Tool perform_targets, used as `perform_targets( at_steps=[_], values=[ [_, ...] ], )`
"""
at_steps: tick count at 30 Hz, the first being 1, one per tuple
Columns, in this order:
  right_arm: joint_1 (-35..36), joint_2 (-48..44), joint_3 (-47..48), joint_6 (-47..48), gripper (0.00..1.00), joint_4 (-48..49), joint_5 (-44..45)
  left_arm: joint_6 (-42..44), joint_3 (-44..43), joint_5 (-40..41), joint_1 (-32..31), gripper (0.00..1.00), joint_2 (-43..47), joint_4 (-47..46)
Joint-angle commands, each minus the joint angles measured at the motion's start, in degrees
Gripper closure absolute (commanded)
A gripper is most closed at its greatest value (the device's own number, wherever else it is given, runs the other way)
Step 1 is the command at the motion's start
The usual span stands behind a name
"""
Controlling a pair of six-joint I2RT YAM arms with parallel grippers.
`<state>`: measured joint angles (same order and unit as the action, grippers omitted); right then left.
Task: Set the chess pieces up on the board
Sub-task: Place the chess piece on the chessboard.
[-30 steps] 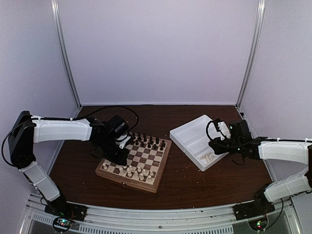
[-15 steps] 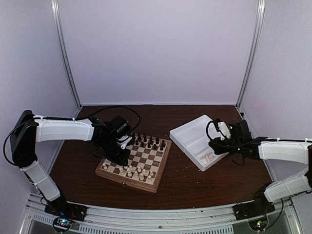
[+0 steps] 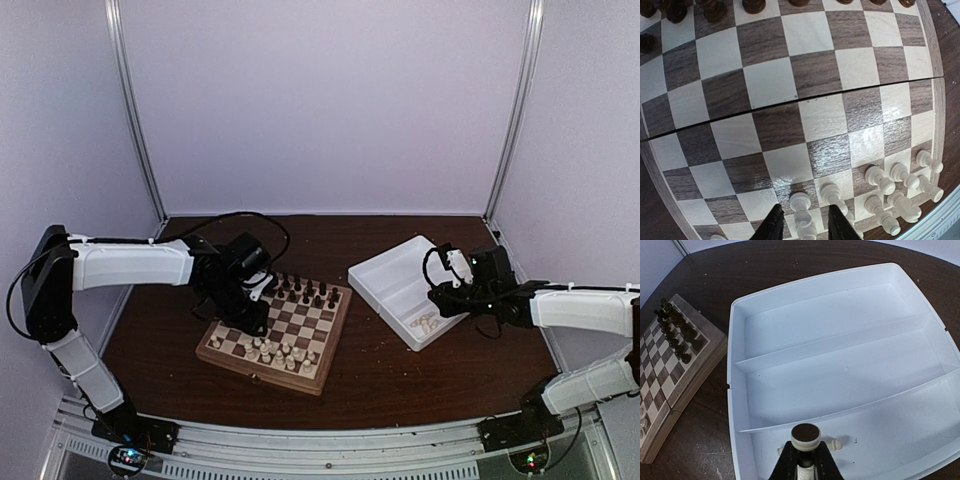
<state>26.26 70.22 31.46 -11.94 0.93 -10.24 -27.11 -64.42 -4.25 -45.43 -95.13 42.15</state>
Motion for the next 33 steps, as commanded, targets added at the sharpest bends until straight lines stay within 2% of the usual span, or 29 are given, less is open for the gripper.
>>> perform_targets(
  at_steps=[1, 5, 14, 20, 23, 28, 33],
  values=[
    [-0.2, 0.1, -0.3, 0.4, 1.00, 0.6, 0.1, 0.2, -1.9, 1.9, -0.3, 0.69, 0.0, 1.4],
    [-0.2, 0.1, -0.3, 0.4, 1.00, 0.6, 0.0, 0.2, -2.6, 3.1, -0.3, 0.66, 1.7, 2.6],
    [-0.2, 0.1, -0.3, 0.3, 1.00, 0.7, -0.2, 1.2, -3.7, 9.4, -0.3, 0.66, 9.5, 4.8],
    [-0.2, -0.2, 0.7, -0.3, 1.00, -0.4, -2.0, 1.8, -5.6, 10.2, -0.3, 0.65, 15.3, 5.8],
    [-0.1, 1.5, 3.8, -1.1, 1.00, -4.4, -4.5, 2.1, -6.8, 9.0, -0.3, 0.65, 17.4, 5.7],
    [4.0, 4.4, 10.5, -1.6, 1.00, -10.7, -6.2, 4.0, -7.9, 6.8, -2.5, 0.65, 19.8, 1.7],
    [5.9, 4.2, 12.2, -10.4, 1.00, -7.6, -11.5, 6.6, -8.3, 6.3, -6.8, 0.64, 19.2, -5.0]
  ],
)
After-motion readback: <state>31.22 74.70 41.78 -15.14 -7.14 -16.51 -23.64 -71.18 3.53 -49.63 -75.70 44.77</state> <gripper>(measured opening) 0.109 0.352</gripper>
